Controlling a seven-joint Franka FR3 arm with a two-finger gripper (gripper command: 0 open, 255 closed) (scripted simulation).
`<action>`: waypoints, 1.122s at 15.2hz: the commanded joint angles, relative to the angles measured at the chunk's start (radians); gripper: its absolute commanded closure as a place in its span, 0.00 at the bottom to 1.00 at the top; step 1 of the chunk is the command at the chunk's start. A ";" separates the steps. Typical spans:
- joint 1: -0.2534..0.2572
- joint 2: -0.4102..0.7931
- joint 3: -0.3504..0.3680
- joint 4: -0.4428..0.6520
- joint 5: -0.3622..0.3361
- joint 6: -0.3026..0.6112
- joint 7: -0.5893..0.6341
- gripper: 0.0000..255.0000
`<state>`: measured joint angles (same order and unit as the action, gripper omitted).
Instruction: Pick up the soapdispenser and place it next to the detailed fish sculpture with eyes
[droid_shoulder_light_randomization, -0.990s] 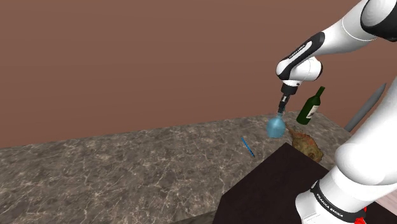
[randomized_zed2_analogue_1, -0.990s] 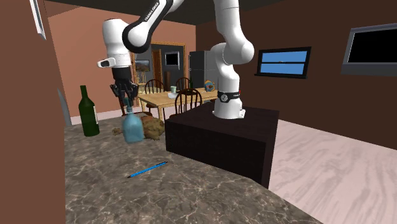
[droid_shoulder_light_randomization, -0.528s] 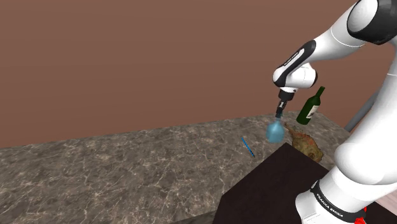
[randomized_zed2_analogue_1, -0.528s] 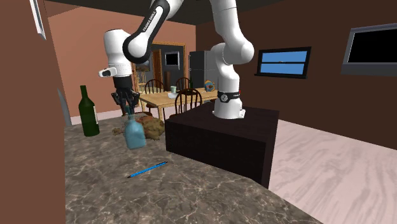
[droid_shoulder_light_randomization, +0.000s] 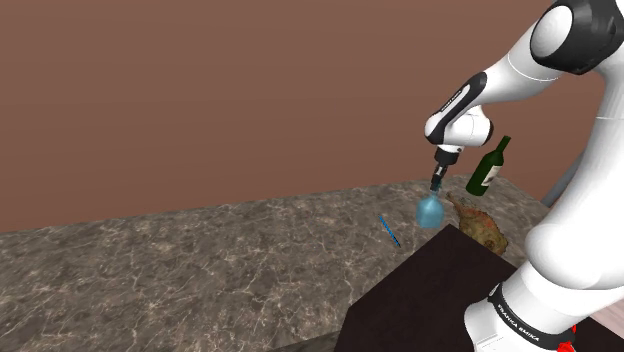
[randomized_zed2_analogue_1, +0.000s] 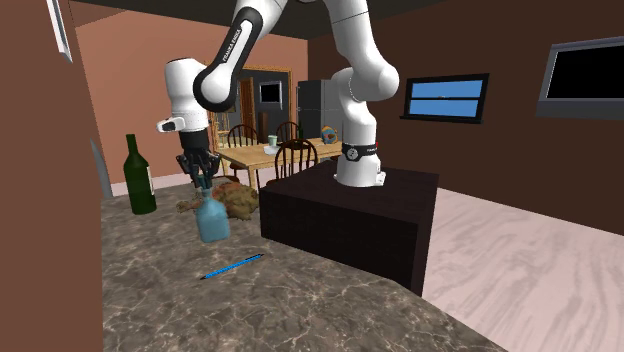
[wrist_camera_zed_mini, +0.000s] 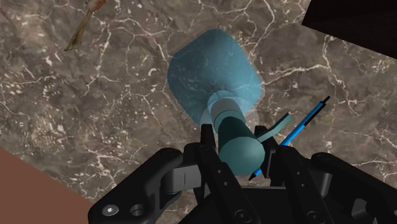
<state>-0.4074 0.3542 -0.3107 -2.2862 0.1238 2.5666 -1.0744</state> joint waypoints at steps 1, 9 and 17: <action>0.000 0.000 0.000 0.000 0.000 0.001 -0.001 1.00; 0.000 0.000 0.000 0.000 0.000 0.001 -0.001 0.00; 0.025 -0.109 -0.031 0.009 -0.058 -0.112 0.040 0.00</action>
<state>-0.3839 0.2502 -0.3405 -2.2771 0.0687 2.4597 -1.0370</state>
